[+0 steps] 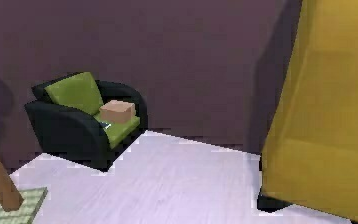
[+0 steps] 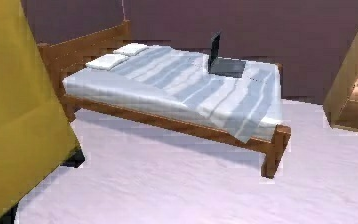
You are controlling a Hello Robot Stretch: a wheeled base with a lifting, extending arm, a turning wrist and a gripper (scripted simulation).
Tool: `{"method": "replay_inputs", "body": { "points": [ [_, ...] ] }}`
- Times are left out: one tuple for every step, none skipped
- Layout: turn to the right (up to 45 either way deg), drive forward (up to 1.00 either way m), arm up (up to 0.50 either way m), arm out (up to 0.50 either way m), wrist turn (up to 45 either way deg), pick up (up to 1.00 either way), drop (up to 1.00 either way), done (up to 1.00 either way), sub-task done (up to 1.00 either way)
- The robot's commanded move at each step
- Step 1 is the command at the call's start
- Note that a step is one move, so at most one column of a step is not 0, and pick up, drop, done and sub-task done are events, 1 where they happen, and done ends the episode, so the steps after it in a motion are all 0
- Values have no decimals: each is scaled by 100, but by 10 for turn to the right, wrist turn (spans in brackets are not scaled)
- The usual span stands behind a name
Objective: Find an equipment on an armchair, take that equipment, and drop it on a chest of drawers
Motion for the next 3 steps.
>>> {"method": "replay_inputs", "body": {
  "points": [
    [0, 15, 0, 0, 0, 0, 0, 0, 0],
    [-90, 0, 0, 0, 0, 0, 0, 0, 0],
    [0, 70, 0, 0, 0, 0, 0, 0, 0]
  ]
}}
